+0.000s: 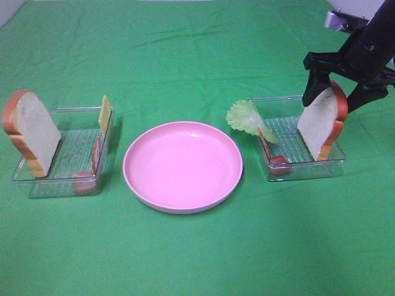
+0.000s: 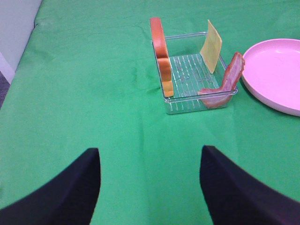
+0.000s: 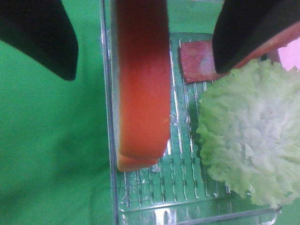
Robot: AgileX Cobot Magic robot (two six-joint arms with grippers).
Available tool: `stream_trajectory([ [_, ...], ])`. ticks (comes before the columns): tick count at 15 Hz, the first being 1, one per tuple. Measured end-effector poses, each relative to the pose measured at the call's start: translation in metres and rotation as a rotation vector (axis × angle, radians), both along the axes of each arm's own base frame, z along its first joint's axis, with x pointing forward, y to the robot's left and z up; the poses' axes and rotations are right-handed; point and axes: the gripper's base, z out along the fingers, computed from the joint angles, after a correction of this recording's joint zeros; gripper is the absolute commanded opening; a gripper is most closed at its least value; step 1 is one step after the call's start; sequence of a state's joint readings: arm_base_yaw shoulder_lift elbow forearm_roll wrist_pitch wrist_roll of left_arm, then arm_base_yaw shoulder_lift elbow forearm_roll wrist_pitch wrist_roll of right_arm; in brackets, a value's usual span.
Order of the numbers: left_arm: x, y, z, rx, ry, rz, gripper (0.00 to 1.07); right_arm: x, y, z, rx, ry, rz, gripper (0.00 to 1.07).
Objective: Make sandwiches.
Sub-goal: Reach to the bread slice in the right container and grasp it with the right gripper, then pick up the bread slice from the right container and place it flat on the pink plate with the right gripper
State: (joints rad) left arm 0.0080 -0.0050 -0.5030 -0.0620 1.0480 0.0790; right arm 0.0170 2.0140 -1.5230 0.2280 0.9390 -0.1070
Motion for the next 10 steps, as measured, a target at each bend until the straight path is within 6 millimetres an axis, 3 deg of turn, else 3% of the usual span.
stream_trajectory([
  [2,0.0,0.0,0.0,0.0,0.0,0.0,0.6,0.0,0.0,-0.004,-0.004,0.011,0.002,0.19],
  [4,0.0,0.0,0.0,0.0,0.0,0.0,0.6,0.0,-0.001,-0.003,-0.008,0.01,0.004,0.0],
  [8,0.0,0.0,0.0,0.0,0.0,0.0,0.6,-0.003,-0.001,0.016,-0.007,-0.033,0.005,0.0],
  [10,0.0,0.0,0.0,0.0,0.0,0.0,0.6,-0.013,0.002,0.05,0.021,-0.081,0.006,0.0],
])
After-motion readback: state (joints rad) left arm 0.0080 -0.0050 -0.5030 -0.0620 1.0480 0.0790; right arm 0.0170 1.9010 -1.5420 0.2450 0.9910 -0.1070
